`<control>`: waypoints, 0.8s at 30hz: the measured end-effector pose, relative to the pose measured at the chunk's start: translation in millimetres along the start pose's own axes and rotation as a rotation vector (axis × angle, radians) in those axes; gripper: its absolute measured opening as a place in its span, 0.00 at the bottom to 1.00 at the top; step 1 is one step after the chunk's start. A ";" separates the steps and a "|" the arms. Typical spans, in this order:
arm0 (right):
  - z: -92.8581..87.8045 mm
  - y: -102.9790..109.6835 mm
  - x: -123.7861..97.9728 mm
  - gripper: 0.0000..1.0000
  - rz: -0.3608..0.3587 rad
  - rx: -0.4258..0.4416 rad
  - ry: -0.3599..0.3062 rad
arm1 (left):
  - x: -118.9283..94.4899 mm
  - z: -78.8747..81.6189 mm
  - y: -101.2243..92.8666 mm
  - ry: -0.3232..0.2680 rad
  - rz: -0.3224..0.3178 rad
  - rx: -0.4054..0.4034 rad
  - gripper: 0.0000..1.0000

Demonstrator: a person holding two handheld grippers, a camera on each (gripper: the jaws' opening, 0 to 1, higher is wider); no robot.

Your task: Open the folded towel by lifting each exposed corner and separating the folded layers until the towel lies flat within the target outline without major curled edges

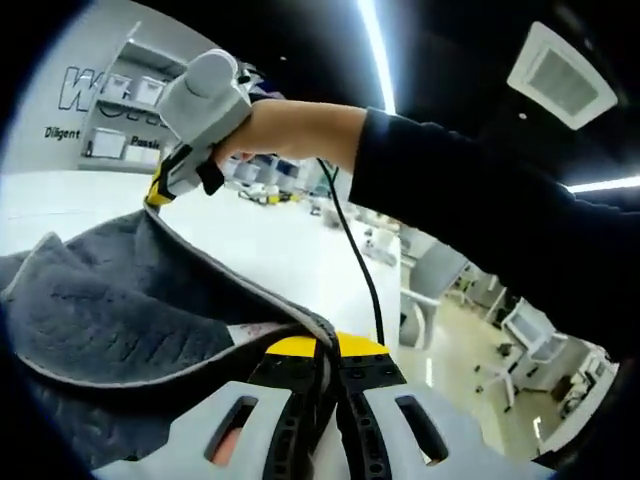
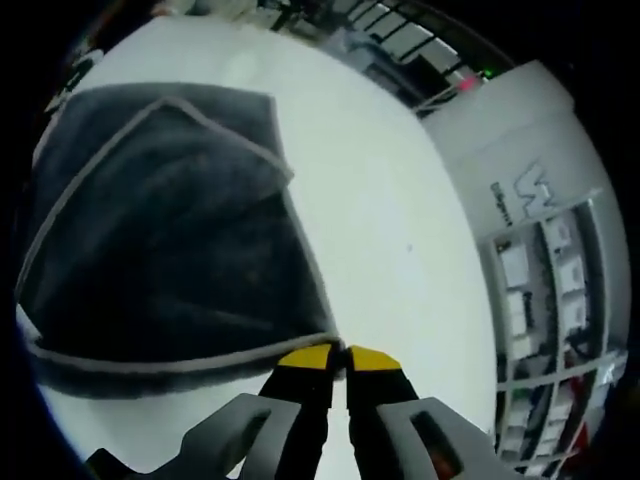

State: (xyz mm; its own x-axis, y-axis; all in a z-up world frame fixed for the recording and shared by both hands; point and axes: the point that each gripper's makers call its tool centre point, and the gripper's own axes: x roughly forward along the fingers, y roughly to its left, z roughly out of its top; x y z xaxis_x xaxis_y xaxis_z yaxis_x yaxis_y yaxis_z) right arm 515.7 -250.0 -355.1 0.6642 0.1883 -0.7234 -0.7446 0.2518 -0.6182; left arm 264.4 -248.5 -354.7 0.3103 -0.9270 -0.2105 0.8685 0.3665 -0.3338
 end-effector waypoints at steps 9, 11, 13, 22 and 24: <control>-27.5 6.8 8.9 0.00 0.004 -0.002 0.050 | 15.0 -11.1 -5.1 0.047 -0.025 0.010 0.03; -35.6 5.9 9.9 0.00 -0.003 -0.001 0.060 | 19.6 -12.0 -5.7 0.056 -0.027 0.017 0.03; -41.9 3.8 10.1 0.00 -0.011 0.016 0.064 | 26.1 -13.3 -5.8 0.063 -0.028 0.022 0.03; -62.3 9.0 16.2 0.00 -0.021 0.029 0.082 | 42.4 -24.2 -8.2 0.095 -0.034 0.022 0.03; -65.1 11.5 18.4 0.00 -0.018 0.024 0.085 | 43.8 -26.5 -9.3 0.100 -0.033 0.024 0.03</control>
State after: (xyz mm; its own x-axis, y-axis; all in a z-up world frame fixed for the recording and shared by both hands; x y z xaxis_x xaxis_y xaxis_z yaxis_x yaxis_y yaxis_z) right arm 515.1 -305.4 -395.5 0.6686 0.1023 -0.7366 -0.7302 0.2777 -0.6242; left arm 259.7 -290.4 -385.1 0.2423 -0.9256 -0.2908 0.8869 0.3328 -0.3203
